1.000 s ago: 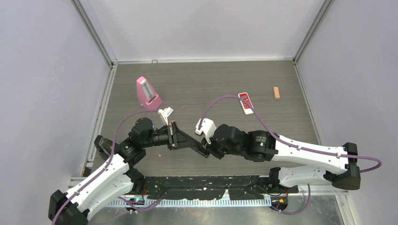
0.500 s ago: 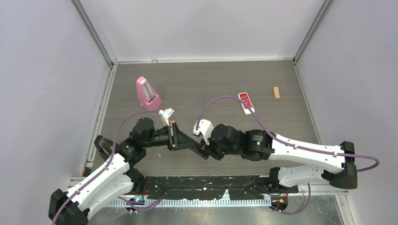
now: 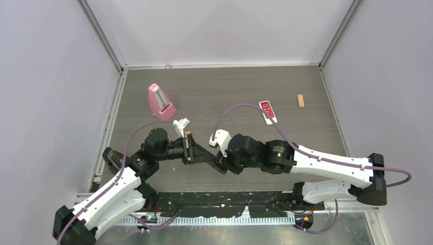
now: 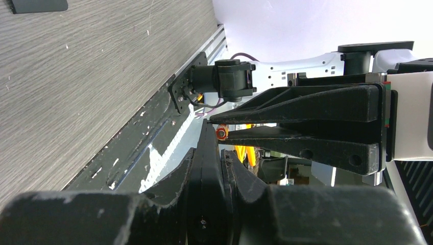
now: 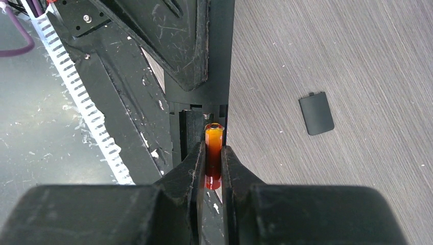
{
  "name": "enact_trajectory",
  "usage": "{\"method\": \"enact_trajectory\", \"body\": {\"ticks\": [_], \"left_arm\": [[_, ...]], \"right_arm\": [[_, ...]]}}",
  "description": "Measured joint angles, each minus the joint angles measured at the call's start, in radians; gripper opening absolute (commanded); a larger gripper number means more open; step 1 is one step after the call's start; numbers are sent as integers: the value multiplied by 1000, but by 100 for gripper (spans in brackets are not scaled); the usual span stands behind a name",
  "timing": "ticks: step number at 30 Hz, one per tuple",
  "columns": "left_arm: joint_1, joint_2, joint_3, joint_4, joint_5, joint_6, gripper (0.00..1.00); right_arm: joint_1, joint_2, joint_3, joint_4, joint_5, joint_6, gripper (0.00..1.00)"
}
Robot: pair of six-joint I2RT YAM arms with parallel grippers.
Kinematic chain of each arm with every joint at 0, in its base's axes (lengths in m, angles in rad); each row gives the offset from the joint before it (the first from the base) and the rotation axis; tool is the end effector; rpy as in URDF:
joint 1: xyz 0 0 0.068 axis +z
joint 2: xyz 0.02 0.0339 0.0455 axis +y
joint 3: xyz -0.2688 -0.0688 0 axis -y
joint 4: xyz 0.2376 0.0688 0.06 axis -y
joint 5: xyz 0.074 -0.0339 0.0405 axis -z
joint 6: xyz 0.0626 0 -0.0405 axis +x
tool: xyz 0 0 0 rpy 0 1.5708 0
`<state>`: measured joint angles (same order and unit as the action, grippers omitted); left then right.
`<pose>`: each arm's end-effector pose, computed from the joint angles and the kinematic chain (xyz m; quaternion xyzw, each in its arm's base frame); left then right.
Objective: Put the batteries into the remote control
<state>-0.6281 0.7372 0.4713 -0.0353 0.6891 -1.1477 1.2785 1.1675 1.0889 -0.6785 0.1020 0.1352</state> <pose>0.1245 -0.1396 0.2534 -0.0011 0.7839 -0.6046 0.1412 0.0796 0.2425 0.3083 -0.4792 0.7823 0.2211 0.3309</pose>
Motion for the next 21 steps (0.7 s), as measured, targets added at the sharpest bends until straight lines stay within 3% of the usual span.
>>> {"method": "enact_trajectory", "body": {"ticks": [6,16,21], "left_arm": [[0,0,0,2,1,-5,0],[0,0,0,13,1,-18,0],[0,-2,0,23,3,-23,0]], "right_arm": [[0,-5,0,0,0,4,18],[-3,-11,0,5,-6,29,31],[-4,-11,-1,11,-7,33,22]]}}
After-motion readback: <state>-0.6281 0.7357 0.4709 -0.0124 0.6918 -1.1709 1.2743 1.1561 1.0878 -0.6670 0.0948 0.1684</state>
